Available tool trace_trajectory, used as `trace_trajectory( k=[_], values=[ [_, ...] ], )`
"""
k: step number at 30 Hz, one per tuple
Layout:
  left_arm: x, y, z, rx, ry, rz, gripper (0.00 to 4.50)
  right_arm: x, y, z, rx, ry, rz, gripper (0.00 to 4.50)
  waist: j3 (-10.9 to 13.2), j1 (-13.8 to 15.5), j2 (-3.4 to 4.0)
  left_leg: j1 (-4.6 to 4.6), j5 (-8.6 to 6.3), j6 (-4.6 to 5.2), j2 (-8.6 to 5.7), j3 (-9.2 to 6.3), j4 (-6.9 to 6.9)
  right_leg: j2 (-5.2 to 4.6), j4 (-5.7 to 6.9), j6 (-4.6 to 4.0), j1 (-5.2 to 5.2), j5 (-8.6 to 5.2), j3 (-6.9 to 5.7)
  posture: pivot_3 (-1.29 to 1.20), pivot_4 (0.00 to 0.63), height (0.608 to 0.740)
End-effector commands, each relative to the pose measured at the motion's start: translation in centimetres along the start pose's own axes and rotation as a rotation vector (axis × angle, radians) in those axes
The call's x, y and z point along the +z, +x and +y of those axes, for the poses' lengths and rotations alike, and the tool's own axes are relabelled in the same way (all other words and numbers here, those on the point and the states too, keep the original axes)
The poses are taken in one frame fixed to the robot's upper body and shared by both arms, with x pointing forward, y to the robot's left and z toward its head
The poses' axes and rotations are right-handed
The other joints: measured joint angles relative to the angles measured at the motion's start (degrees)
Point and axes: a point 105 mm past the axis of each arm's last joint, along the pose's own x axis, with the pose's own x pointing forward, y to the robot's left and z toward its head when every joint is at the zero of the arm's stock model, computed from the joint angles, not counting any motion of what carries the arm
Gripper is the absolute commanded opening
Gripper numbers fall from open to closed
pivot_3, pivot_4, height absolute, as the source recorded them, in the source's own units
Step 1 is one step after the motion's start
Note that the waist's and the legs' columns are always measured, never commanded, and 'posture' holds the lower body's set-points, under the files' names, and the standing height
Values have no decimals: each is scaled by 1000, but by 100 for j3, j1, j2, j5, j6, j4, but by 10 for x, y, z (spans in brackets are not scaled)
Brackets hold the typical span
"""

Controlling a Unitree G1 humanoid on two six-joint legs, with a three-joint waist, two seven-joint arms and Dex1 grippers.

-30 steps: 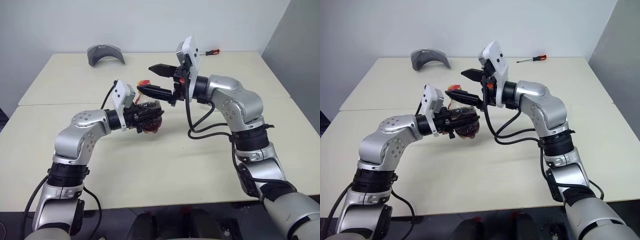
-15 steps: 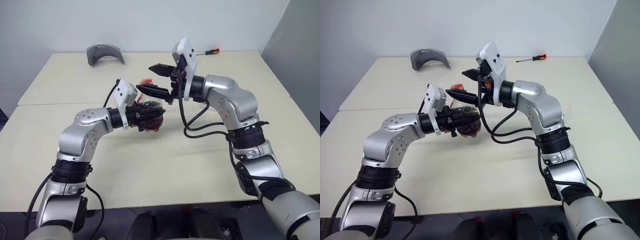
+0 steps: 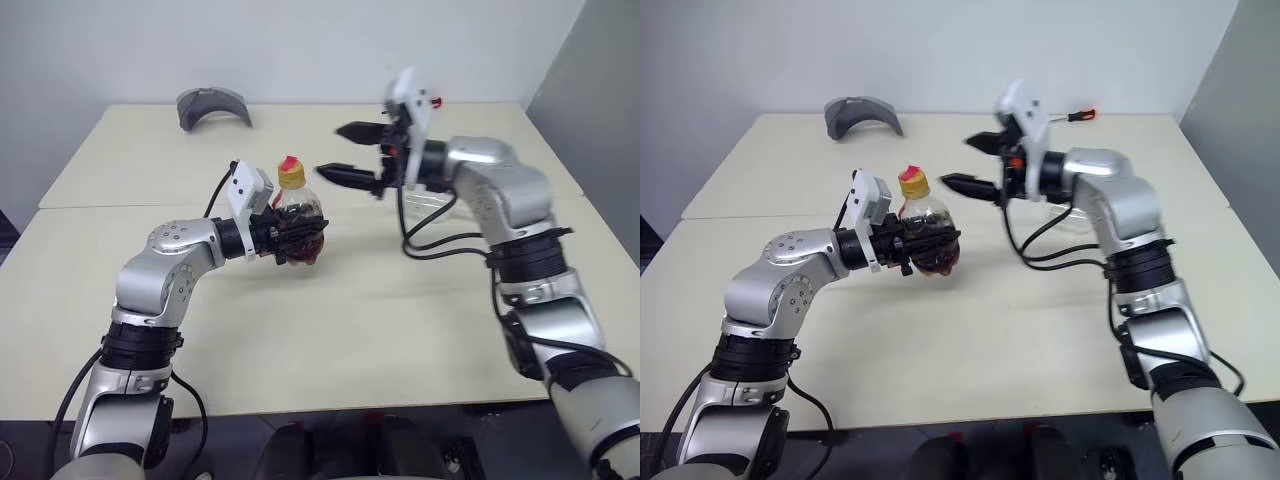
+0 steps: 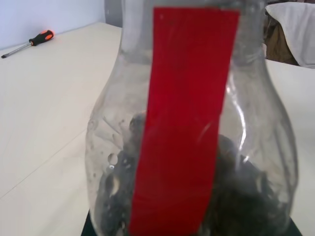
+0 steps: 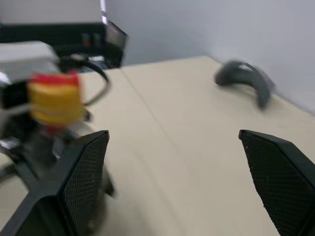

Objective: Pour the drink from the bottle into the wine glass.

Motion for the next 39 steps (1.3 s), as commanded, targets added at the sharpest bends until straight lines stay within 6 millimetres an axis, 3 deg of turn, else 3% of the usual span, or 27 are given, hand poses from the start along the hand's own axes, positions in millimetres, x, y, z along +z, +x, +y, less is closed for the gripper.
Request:
trace_trajectory(
  k=[1,5,10,13,26,39],
  values=[
    [20,-4,-6,-15,71,-59,1304,11,-6,3,26,-25,-25,4500,0,-17,0,0,0,0,1,0,-2,1,1,0,-2,0,-1,0,150,740],
    [21,-2,-5,-15,72,-64,1304,11,-8,12,87,-7,-31,4500,0,-28,0,0,0,0,3,3,-2,3,4,0,-5,0,2,0,150,740],
    [21,-1,-5,-20,74,-66,1304,21,-8,47,282,53,-94,4500,0,-19,0,-2,0,0,2,1,0,3,5,0,-5,0,1,0,150,740],
    [20,-1,-5,-21,74,-64,1304,25,-4,55,299,58,-118,4500,0,-19,0,-3,0,1,2,0,1,3,5,0,-5,0,1,0,150,740],
    [21,1,-5,-28,76,-62,1304,42,26,57,250,69,-214,4500,0,-16,0,-4,1,-1,2,-2,5,2,9,0,-7,0,-2,0,150,740],
    [22,1,-5,-30,78,-63,1303,32,26,50,211,61,-198,4500,0,-14,0,-4,1,-1,2,-1,6,2,9,0,-7,0,-1,0,150,740]
  ],
)
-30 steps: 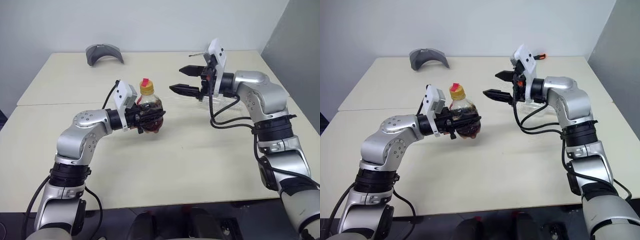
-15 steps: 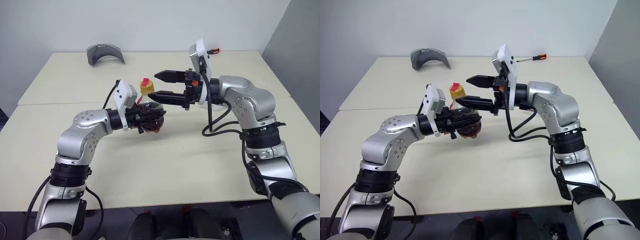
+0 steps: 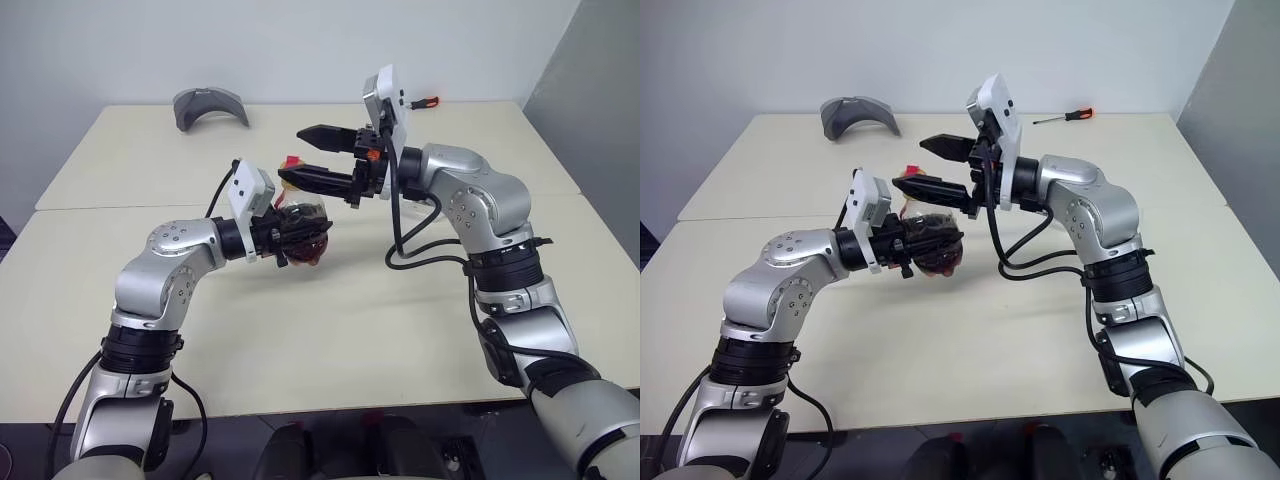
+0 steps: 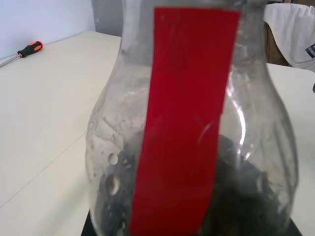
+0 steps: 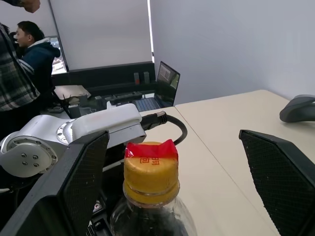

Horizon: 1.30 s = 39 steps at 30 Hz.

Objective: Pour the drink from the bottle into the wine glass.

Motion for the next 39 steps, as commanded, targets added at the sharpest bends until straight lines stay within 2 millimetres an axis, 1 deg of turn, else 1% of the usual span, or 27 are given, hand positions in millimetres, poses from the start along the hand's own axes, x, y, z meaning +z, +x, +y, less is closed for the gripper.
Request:
trace_trajectory(
  k=[1,6,12,20,22,25,27,29,32,39],
  values=[
    [19,-1,-1,-14,59,-45,1303,7,-8,-4,-19,-48,-8,4500,0,1,0,0,0,0,0,0,0,0,0,0,0,0,0,0,150,740],
    [19,-1,-1,-11,61,-47,1303,2,-18,-8,-34,-63,20,4500,0,-3,0,0,0,0,0,1,0,0,-1,0,0,0,1,0,150,740],
    [20,-1,0,-11,63,-49,1303,1,-23,-10,-35,-72,31,4500,0,-3,0,0,0,0,0,1,0,0,0,0,-1,0,0,0,150,740],
    [20,-2,0,-8,63,-48,1303,-3,-35,-18,-60,-77,63,4500,0,3,0,-2,0,0,0,1,2,0,0,0,0,0,0,0,150,740],
    [20,-2,0,-7,62,-47,1303,-7,-40,-16,-51,-75,81,4500,0,-1,0,-2,0,0,0,1,2,0,0,0,0,0,1,0,150,740],
    [19,-3,0,-7,63,-46,1303,-7,-42,-6,7,-56,77,4500,0,5,0,-3,0,0,0,0,2,0,0,0,0,0,-1,0,150,740],
    [20,-2,0,-9,63,-46,1303,-2,-38,4,62,-1,35,4500,0,-6,0,-3,0,1,0,3,4,0,0,0,0,0,2,0,150,740],
    [20,0,-1,-15,64,-48,1302,4,-29,14,99,18,-8,4500,0,-18,0,-2,0,0,1,3,3,1,2,0,-2,0,3,0,150,740],
    [20,2,-1,-20,66,-49,1302,6,-17,16,79,25,-33,4500,0,-13,0,-2,0,0,3,-1,2,3,4,0,-4,0,-1,0,150,740],
    [21,1,-3,-24,67,-49,1300,11,-4,16,64,34,-79,4500,0,5,0,-21,0,0,1,-10,34,1,5,0,-4,0,-9,0,150,740]
  ],
)
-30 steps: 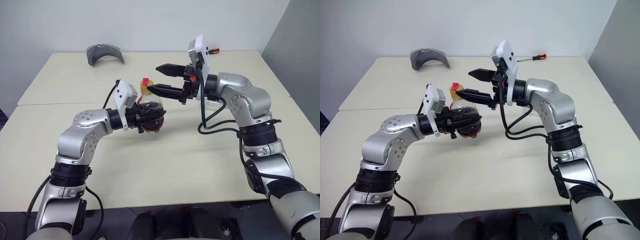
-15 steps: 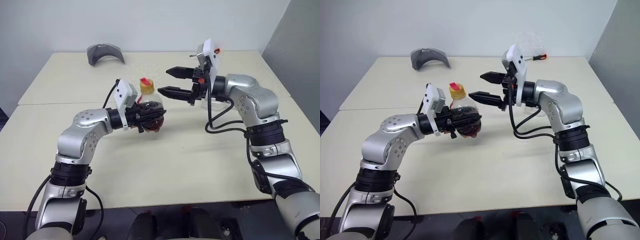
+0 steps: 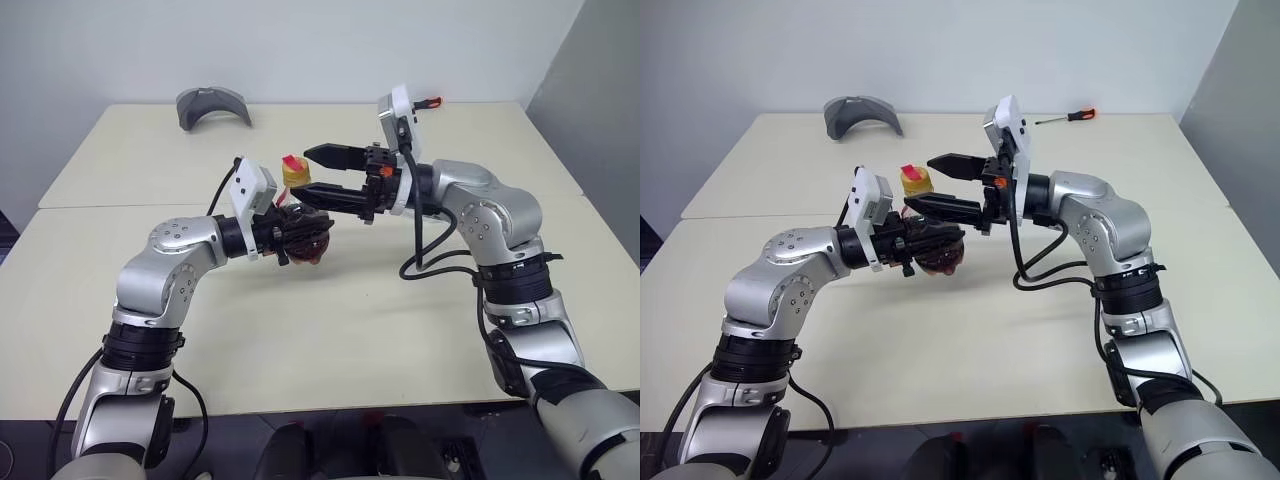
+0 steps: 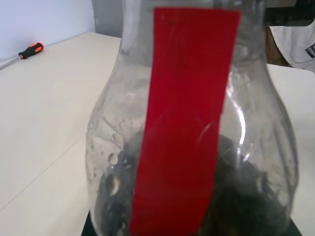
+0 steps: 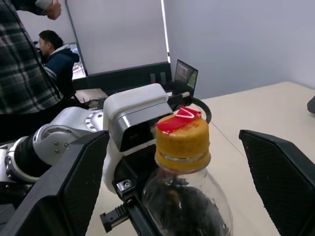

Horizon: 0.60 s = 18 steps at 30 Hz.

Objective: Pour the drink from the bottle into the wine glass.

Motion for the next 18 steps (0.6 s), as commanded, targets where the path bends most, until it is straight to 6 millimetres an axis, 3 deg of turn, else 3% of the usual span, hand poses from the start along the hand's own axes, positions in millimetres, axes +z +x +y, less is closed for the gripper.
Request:
trace_trajectory(
  k=[1,6,7,9,16,17,18],
  values=[
    [19,-1,-3,-15,63,-47,1300,19,4,4,7,-52,-54,4500,0,0,0,-4,0,0,0,-4,9,0,2,0,0,0,-3,0,150,740],
    [18,-2,-5,-16,62,-46,1300,19,7,4,13,-46,-60,4500,0,3,0,-12,-1,1,-1,-11,21,-1,2,1,1,0,-9,0,150,740],
    [18,-2,-5,-16,62,-47,1300,19,7,4,14,-42,-64,4326,0,3,0,-12,-1,1,-1,-11,20,0,2,1,1,0,-10,0,150,740],
    [18,-1,-5,-15,62,-48,1300,20,8,4,19,-38,-69,3934,0,0,0,-12,-1,1,-1,-12,20,0,3,1,1,0,-11,0,150,740],
    [19,-2,-5,-9,60,-50,1300,22,11,2,18,-56,-70,1480,0,0,0,-12,-1,1,-1,-12,21,0,2,1,1,0,-11,0,150,740],
    [18,-2,-5,-9,60,-50,1299,22,11,2,18,-59,-70,1209,0,-1,0,-12,-1,1,-1,-13,20,0,2,0,1,0,-11,0,150,740],
    [18,-3,-5,-8,59,-50,1298,23,11,2,19,-58,-72,1212,0,-1,1,-12,-1,1,-1,-13,20,0,3,1,1,0,-12,0,150,740]
  ],
)
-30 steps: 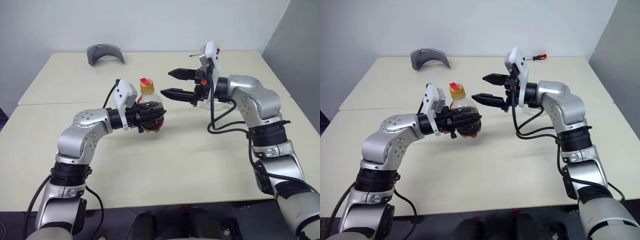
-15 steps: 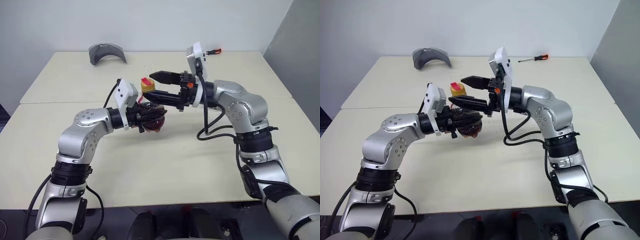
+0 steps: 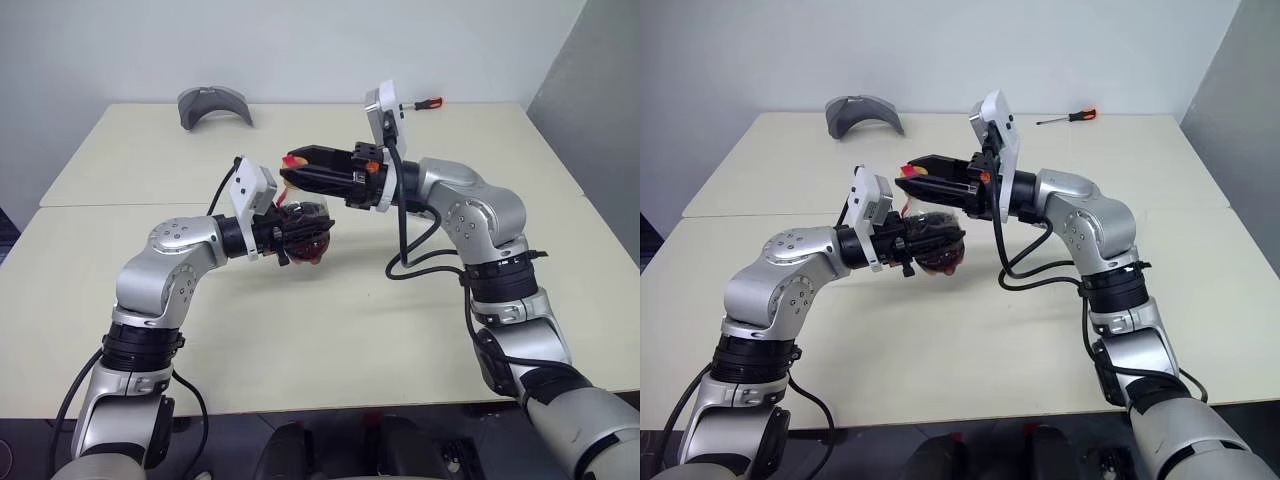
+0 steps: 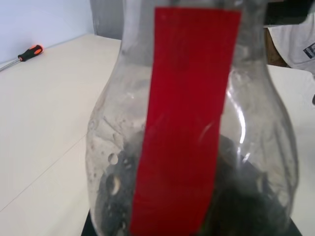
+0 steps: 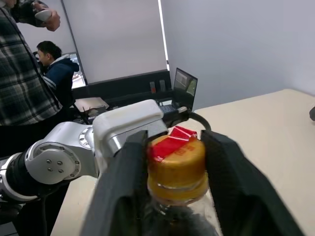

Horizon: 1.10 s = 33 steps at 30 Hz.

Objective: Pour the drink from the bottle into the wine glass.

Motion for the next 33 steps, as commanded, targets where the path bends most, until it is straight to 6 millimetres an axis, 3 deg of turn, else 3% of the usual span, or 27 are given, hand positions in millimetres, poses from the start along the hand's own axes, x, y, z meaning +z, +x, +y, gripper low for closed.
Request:
trace_trajectory(
  k=[1,5,11,15,19,29,33],
  values=[
    [16,-3,-4,-10,53,-45,1298,21,3,6,29,-68,-47,1212,0,1,0,0,0,0,0,0,0,0,0,0,0,0,0,0,150,740],
    [14,-3,-9,-21,46,-41,1298,25,3,8,59,-91,-44,1212,0,0,0,0,0,0,0,0,0,0,0,0,0,0,1,0,150,740],
    [5,-8,-27,-96,37,-8,1297,40,-3,26,274,-160,-41,1212,1,0,1,0,-1,1,0,-1,0,0,-1,0,0,0,0,0,150,740],
    [-1,-12,-48,-163,16,12,1297,39,-12,42,438,-146,-14,1212,1,1,1,0,-1,2,0,-3,0,0,-5,0,4,0,-1,0,150,740],
    [-3,-13,-59,-188,-10,12,1297,44,-14,41,447,-175,-31,1212,1,4,2,0,-6,10,0,-16,1,0,-2,0,5,0,-9,0,150,740],
    [-1,-11,-60,-208,-25,3,1297,69,-22,44,443,-238,-89,1212,2,4,3,0,-2,2,-2,-31,5,0,-5,0,15,0,-21,0,150,740],
    [-2,-11,-66,-252,-34,12,1296,67,-26,46,486,-249,-40,1212,2,5,3,0,-2,3,-2,-35,5,0,-5,-1,16,0,-25,0,150,740]
  ],
)
